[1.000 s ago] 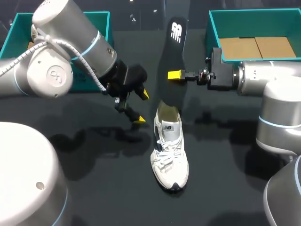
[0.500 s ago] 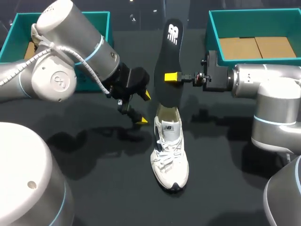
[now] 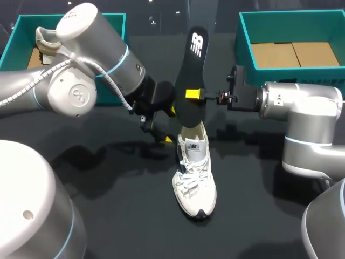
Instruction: Take the shoe out of the shoebox, open the shoe tongue, remove and reinsert the insole, then place the shoe into the shoebox
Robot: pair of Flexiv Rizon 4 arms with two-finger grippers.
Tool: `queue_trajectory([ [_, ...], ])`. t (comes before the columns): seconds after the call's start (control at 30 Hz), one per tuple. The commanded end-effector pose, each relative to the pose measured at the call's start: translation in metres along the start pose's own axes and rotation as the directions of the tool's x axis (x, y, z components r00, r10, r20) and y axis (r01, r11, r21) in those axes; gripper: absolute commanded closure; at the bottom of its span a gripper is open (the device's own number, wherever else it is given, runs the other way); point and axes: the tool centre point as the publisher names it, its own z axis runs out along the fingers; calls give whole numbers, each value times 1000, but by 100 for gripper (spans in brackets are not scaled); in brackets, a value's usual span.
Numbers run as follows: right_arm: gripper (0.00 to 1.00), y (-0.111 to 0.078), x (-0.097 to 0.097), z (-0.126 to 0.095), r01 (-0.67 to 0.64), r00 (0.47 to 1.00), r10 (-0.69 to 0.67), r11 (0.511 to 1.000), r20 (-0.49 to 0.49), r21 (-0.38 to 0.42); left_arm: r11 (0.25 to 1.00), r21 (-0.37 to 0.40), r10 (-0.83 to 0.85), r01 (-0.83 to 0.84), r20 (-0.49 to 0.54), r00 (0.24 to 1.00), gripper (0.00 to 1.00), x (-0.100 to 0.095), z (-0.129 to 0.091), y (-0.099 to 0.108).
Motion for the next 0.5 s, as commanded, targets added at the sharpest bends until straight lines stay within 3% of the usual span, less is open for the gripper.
queue_trajectory([
  [0.03, 100, -4, -7, 1, -2, 1000, 2, 1000, -9, -12, 1000, 7, 12, -12, -15, 1000, 0, -4, 7, 2],
  [0.5, 100, -3, -12, -2, 4, 1000, -5, 1000, -13, -26, 998, 7, 57, -57, -36, 998, 0, -5, 13, -1],
])
